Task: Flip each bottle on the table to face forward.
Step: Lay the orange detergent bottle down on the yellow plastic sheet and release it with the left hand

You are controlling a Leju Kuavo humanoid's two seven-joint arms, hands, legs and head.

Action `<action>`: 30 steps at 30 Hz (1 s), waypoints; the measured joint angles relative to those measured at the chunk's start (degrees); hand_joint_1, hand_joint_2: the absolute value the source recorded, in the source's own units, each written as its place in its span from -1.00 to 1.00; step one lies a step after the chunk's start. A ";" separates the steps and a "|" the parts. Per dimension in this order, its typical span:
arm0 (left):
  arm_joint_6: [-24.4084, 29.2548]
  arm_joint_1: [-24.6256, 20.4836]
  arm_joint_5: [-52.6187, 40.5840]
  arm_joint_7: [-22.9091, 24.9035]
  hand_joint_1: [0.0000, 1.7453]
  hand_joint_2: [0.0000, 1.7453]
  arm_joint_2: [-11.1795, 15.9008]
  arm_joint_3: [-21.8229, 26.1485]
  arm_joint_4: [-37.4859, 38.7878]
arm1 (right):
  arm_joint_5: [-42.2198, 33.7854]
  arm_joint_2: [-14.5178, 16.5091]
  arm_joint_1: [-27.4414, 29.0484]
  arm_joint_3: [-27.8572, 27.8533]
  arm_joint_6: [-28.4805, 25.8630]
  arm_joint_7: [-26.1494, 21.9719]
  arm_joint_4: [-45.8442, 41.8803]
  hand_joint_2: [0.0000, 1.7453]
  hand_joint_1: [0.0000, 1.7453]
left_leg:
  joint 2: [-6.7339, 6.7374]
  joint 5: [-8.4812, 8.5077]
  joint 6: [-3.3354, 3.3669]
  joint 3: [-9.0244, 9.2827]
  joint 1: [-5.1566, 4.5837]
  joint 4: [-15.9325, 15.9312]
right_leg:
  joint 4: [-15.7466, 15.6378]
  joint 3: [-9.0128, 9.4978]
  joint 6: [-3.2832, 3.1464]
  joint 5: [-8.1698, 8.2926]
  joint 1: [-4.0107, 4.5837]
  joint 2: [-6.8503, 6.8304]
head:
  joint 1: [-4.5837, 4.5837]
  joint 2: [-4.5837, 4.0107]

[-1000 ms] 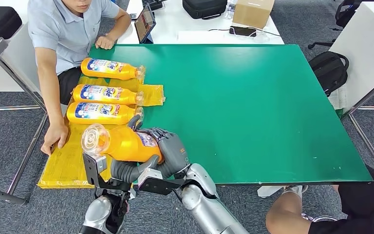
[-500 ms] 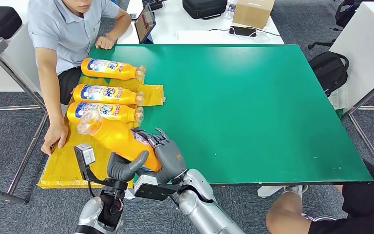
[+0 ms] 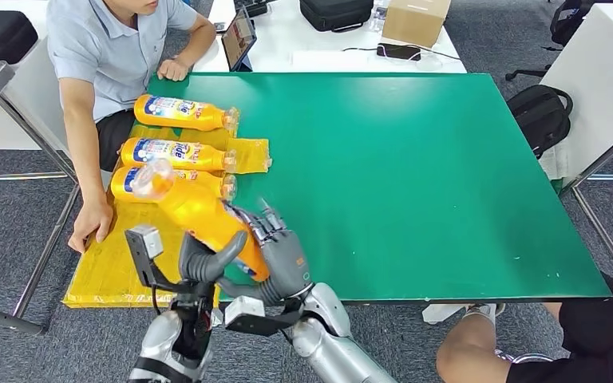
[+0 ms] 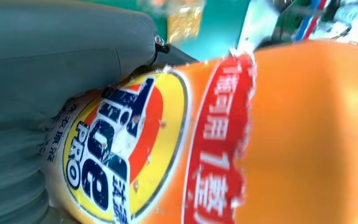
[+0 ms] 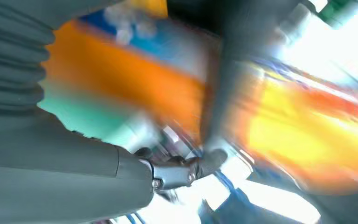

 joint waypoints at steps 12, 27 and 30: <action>5.53 -7.46 -7.66 0.25 1.00 1.00 3.50 0.10 9.28 | 9.93 -0.76 3.24 -1.69 -2.10 -1.26 -14.63 -1.00 -1.00 | 0.03 0.07 -0.04 -0.05 0.07 0.00 | 0.01 -0.11 -0.16 0.08 0.09 -0.04 | -0.04 0.00; 23.65 -28.33 -56.84 9.44 1.00 1.00 13.02 -7.47 38.04 | 5.57 -1.18 3.19 0.07 -2.11 -1.27 -17.48 -1.00 -1.00 | 0.06 0.12 -0.09 -0.05 0.10 0.00 | 0.08 -0.11 -0.16 0.10 0.12 -0.01 | -0.08 0.00; 24.79 -31.66 -60.52 11.16 1.00 1.00 14.41 -9.60 42.38 | 5.26 -1.25 2.95 1.10 -2.11 -1.26 -17.08 -1.00 -1.00 | 0.06 0.13 -0.09 -0.05 0.10 0.00 | 0.10 -0.11 -0.16 0.10 0.12 -0.01 | -0.08 0.00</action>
